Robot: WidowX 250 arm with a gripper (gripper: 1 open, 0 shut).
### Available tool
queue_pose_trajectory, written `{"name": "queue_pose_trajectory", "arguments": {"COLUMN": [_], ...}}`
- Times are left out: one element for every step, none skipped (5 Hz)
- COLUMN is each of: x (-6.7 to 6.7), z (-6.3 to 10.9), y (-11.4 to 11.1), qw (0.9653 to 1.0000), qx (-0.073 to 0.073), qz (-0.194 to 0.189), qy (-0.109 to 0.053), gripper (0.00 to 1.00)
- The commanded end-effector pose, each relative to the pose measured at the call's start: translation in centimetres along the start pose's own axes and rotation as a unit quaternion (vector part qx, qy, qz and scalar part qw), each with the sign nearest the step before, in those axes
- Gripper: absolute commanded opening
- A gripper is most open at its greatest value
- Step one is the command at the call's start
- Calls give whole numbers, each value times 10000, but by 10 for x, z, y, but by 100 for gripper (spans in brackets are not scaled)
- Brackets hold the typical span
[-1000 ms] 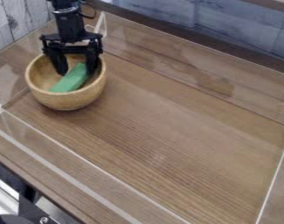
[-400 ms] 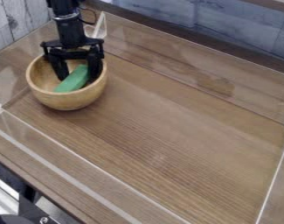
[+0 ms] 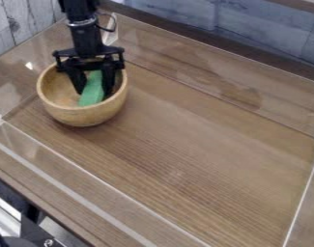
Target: Move green object from inside the wooden bowl to the table next to it
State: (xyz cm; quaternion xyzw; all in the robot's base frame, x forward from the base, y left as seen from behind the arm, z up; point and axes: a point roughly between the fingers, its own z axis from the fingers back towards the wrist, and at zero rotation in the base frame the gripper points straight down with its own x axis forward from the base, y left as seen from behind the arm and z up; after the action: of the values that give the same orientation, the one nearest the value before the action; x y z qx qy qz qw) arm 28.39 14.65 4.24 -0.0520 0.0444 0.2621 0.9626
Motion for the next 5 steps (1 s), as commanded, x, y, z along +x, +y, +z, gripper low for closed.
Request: {"name": "queue_pose_trajectory", "arguments": {"x": [0, 1, 3, 9, 15], "z": [30, 43, 46, 51, 56], "y": [-8, -18, -25, -29, -33], "qw": [9992, 9989, 9982, 9985, 9987], "qx": [-54, -144, -164, -191, -213], "qz": [106, -231, -449, -367, -281], "qy": [-371, -370, -349, -349, -359], "gripper": [0, 0, 0, 0, 0]}}
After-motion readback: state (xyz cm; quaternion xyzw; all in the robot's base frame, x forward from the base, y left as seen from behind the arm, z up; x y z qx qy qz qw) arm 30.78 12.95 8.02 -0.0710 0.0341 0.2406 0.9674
